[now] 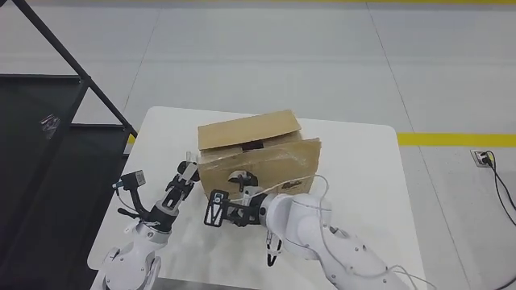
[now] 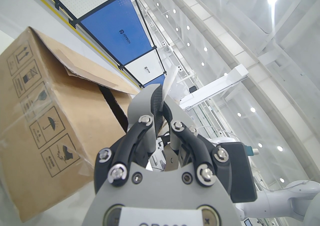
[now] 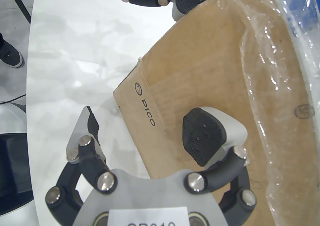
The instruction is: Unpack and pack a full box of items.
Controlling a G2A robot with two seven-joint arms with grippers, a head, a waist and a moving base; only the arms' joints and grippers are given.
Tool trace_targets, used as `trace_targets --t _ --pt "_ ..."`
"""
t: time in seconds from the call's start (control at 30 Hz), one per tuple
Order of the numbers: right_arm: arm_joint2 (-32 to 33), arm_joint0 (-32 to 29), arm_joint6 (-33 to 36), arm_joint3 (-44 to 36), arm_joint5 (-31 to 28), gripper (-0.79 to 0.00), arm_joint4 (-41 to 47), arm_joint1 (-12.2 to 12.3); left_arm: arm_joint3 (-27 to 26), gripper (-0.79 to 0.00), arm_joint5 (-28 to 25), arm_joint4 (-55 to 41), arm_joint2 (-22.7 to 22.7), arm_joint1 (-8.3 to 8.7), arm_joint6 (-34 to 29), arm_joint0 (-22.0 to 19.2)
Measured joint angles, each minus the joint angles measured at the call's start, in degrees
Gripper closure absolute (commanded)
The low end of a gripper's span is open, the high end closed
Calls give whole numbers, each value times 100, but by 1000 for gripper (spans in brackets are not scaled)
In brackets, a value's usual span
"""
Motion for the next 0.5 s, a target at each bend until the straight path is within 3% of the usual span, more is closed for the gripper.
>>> trace_targets --t 0.07,0.33,0.5 --pt "8 23 -4 46 34 -760 52 -19 -9 0 -3 4 2 1 -12 4" --pt "205 46 -209 -26 -176 -785 294 -30 -25 0 -24 15 -4 6 -26 20" --pt "1125 -383 -590 -581 -671 -785 649 187 -3 0 -45 -14 -58 12 16 33"
